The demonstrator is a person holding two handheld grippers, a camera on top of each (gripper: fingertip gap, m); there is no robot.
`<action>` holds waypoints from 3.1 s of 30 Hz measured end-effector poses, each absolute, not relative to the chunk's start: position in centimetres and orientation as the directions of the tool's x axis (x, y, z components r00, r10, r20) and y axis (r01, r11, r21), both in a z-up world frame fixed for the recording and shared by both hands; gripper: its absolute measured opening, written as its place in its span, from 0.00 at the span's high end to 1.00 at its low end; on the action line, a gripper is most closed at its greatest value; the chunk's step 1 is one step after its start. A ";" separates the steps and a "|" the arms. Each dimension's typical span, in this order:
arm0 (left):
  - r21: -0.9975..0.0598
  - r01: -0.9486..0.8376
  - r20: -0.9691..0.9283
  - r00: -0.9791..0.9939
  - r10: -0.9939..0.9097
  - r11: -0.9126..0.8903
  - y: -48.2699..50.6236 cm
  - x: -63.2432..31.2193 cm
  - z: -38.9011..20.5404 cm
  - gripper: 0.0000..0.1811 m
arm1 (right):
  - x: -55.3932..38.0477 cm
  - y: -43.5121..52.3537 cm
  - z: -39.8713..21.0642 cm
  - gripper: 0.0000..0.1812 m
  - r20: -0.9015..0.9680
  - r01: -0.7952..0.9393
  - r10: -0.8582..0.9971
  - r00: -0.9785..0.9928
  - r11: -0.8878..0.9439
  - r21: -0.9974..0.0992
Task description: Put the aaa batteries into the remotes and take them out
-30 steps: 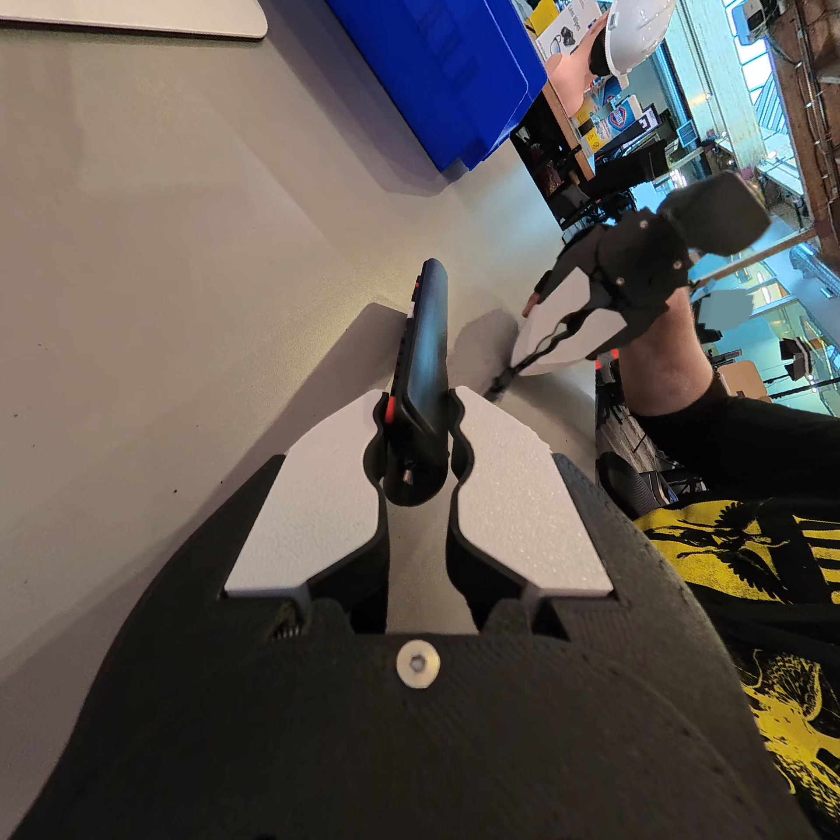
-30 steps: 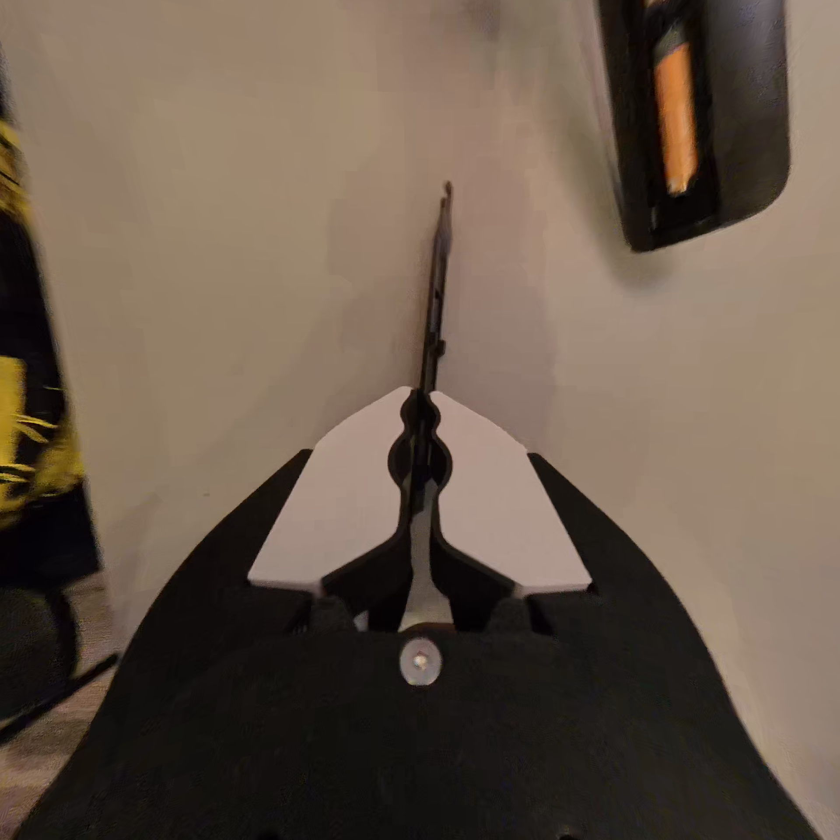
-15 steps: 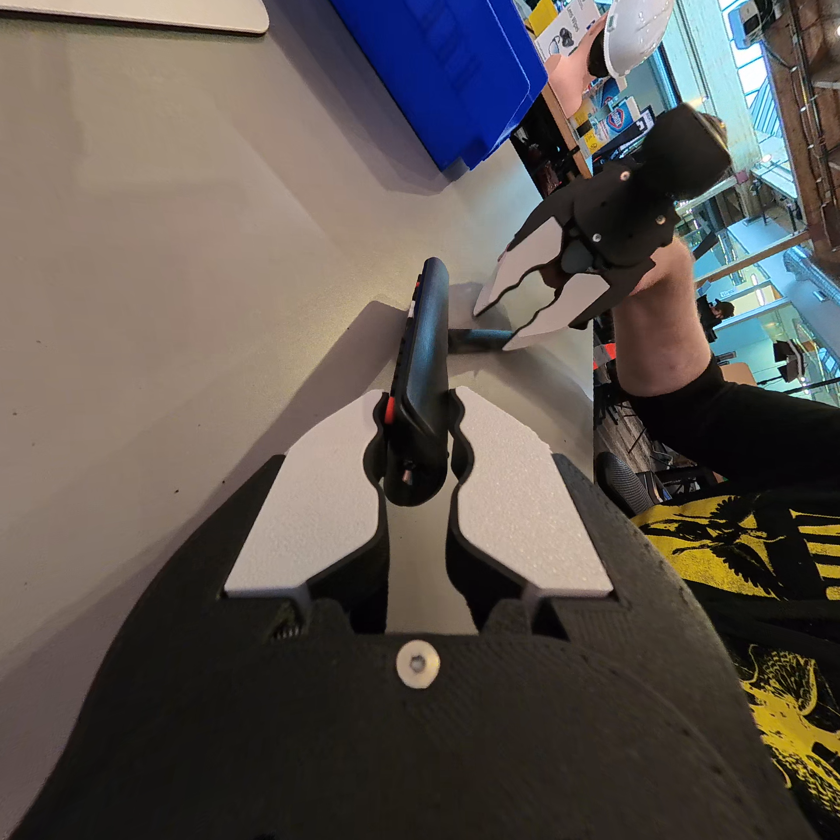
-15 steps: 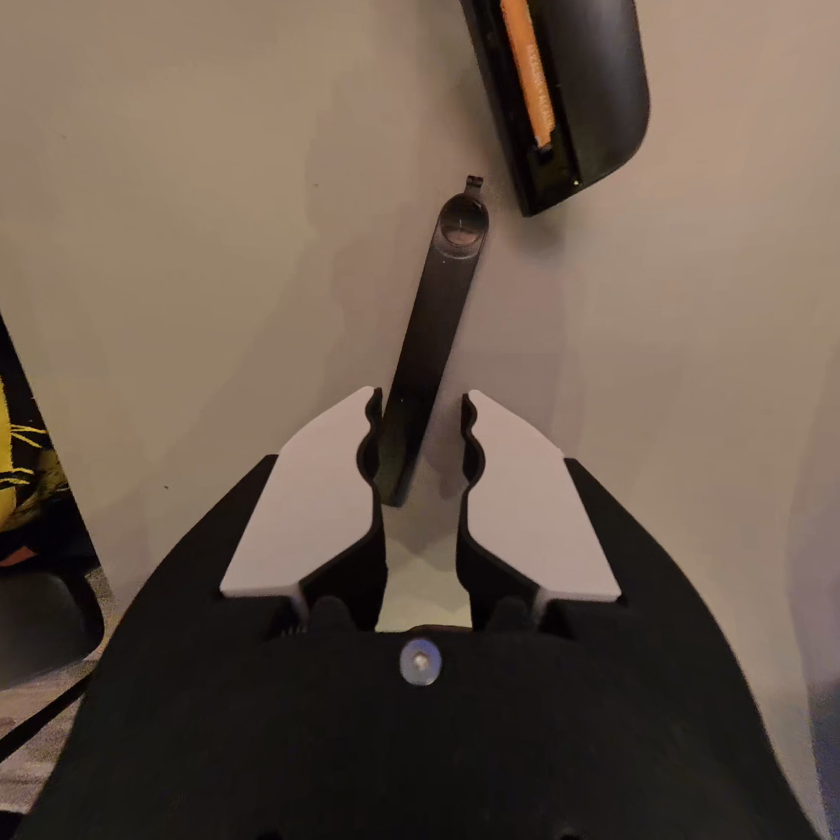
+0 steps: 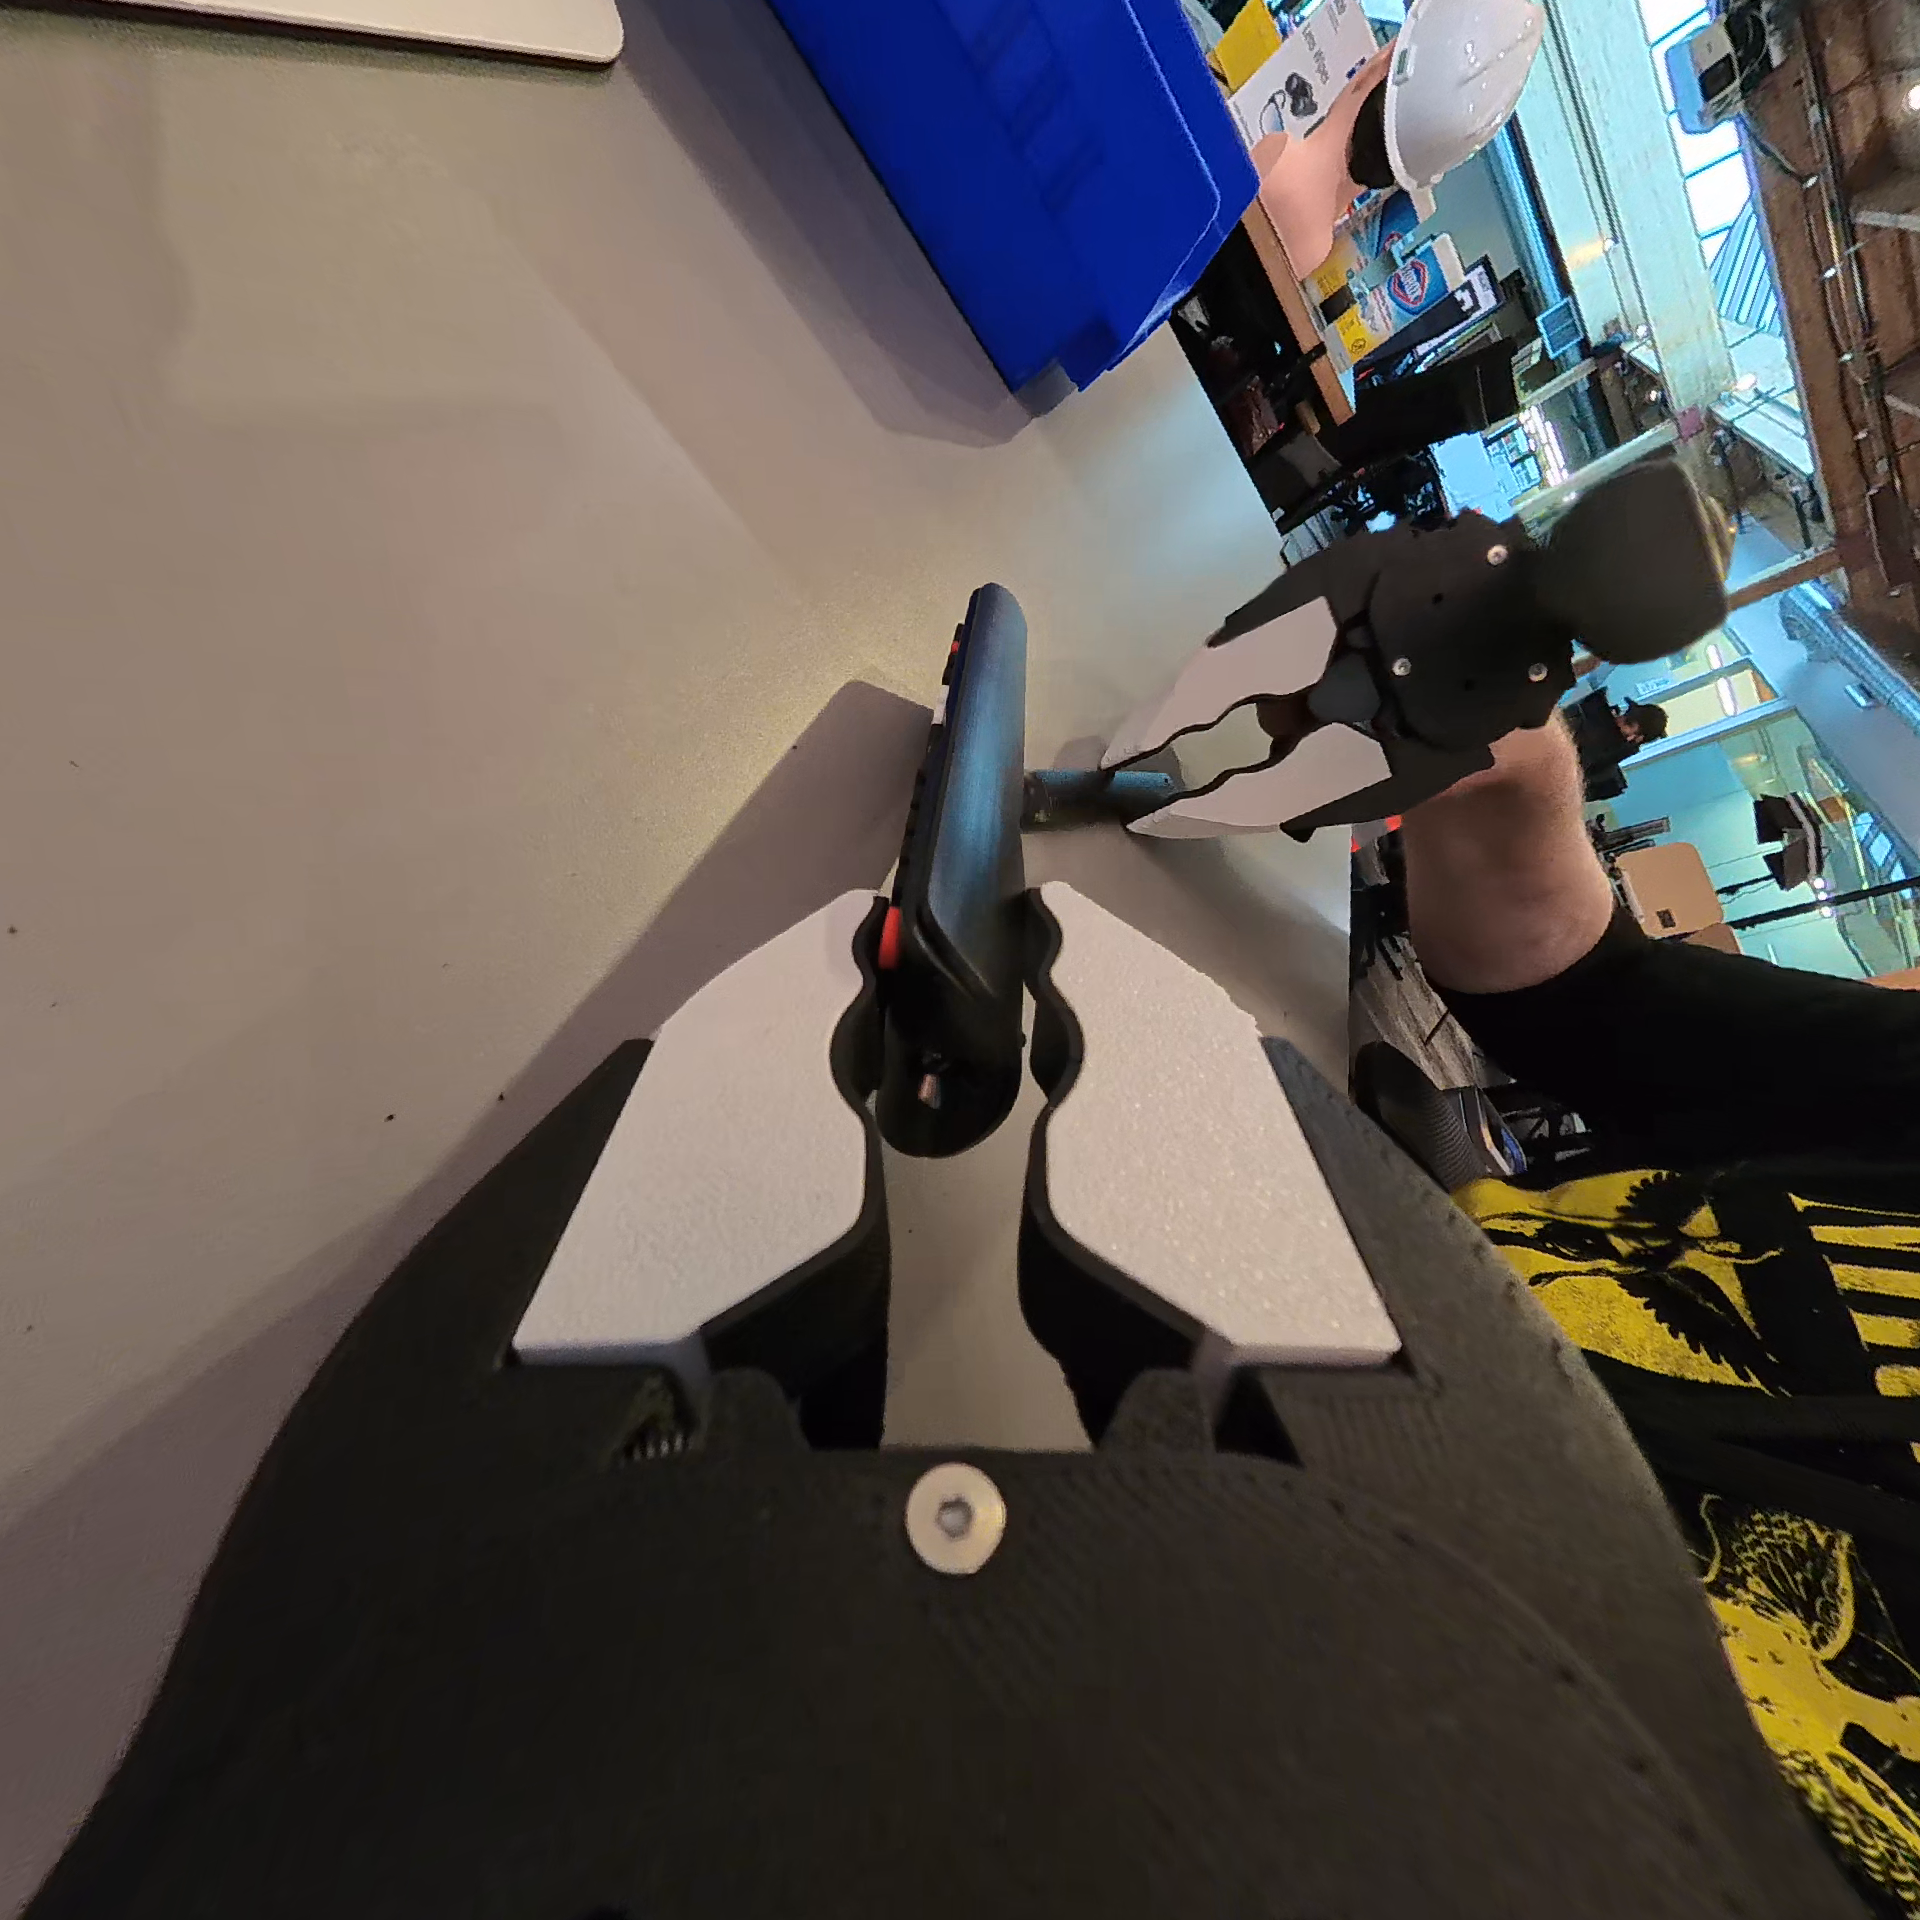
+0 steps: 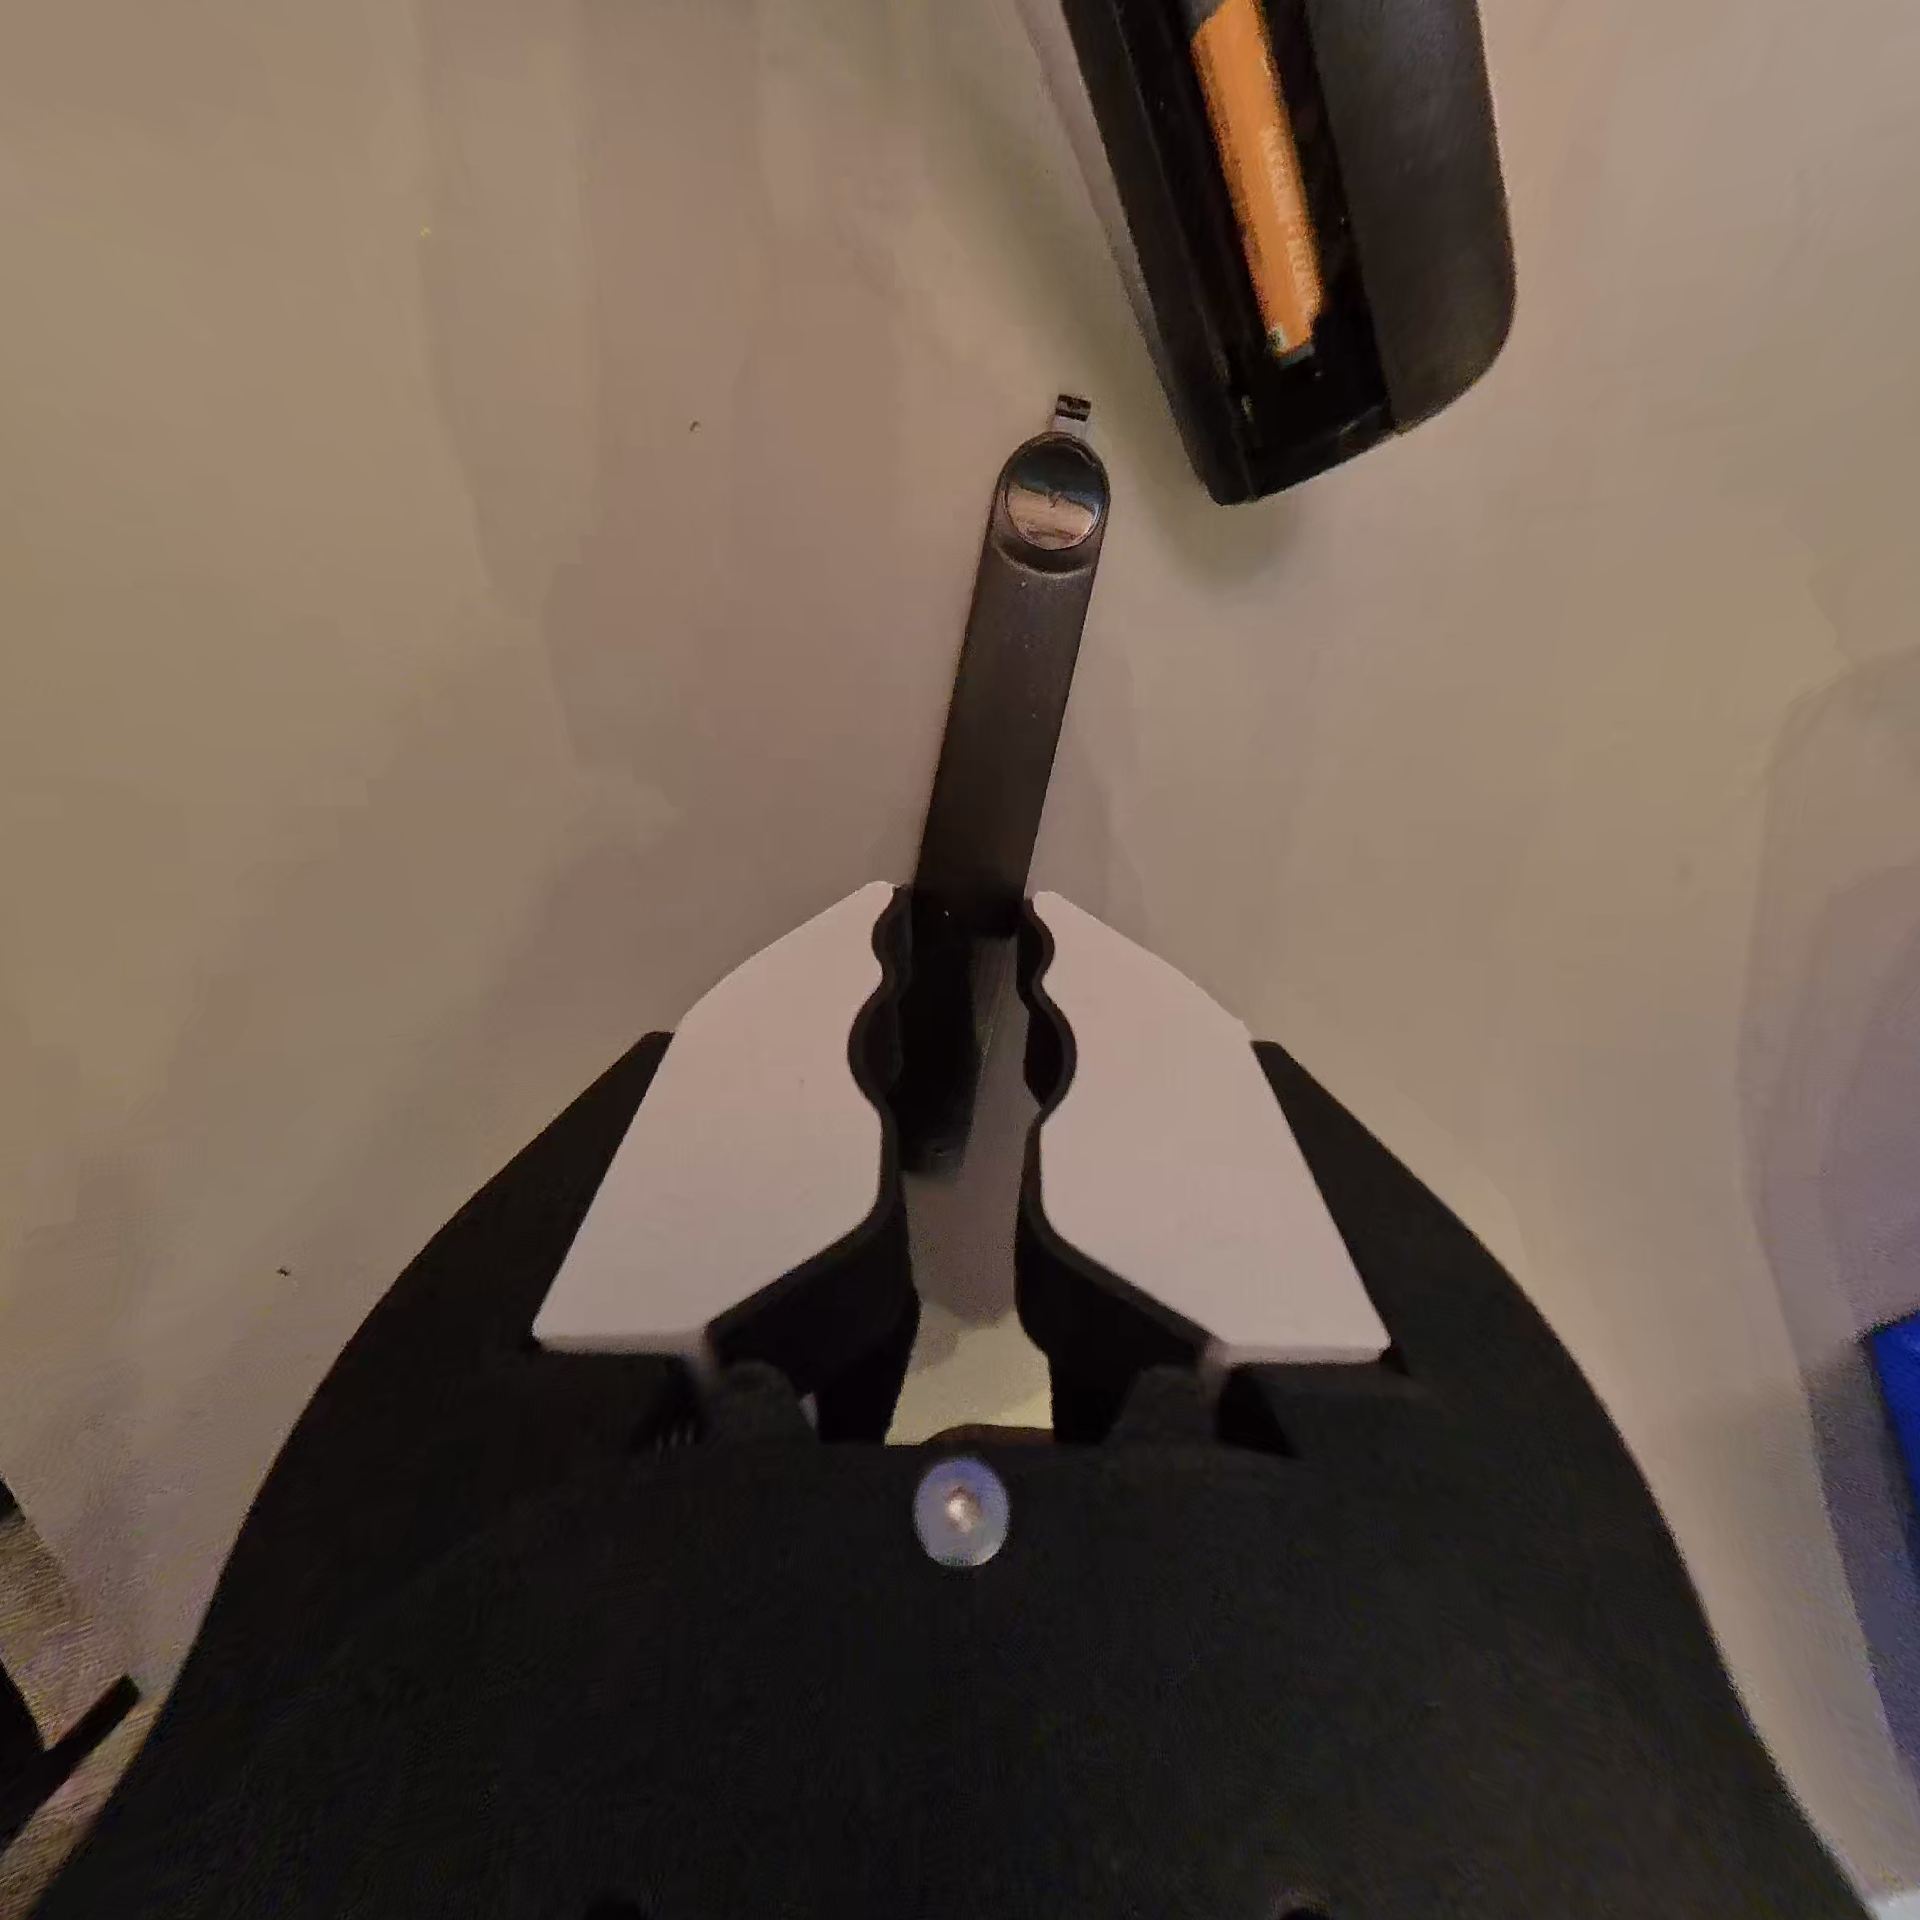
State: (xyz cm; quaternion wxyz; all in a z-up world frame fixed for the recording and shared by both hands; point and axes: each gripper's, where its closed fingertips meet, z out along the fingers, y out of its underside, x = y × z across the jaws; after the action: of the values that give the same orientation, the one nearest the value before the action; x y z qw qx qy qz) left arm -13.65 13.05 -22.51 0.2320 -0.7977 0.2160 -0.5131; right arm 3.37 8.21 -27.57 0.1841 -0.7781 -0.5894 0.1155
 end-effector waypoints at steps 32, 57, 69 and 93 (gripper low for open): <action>-0.416 -0.076 0.841 0.346 -0.415 -0.906 14.4 -12.9 -24.4 0.87 | -4.1 17.3 -24.2 0.90 0.594 0.844 0.716 -0.367 0.525 -0.110; -0.418 -0.068 0.840 0.349 -0.415 -0.906 14.5 -13.0 -24.4 0.87 | -4.5 18.0 -24.5 0.90 0.654 0.833 0.627 -0.424 0.554 0.009; -0.419 -0.066 0.840 0.350 -0.415 -0.905 14.5 -13.0 -24.4 0.87 | -4.4 18.0 -24.9 0.90 0.642 0.860 0.663 -0.386 0.510 -0.009; -0.403 -0.066 0.848 0.348 -0.400 -0.913 14.4 -13.0 -24.5 0.87 | -3.8 18.5 -25.0 0.90 0.590 0.900 0.788 -0.177 0.372 -0.227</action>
State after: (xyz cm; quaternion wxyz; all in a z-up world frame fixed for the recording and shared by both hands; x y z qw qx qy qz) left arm -13.01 14.45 -24.49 0.1511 -0.8070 0.1442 -0.5524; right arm -3.82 18.54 -24.99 0.3242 -0.5534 -0.7623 -0.0867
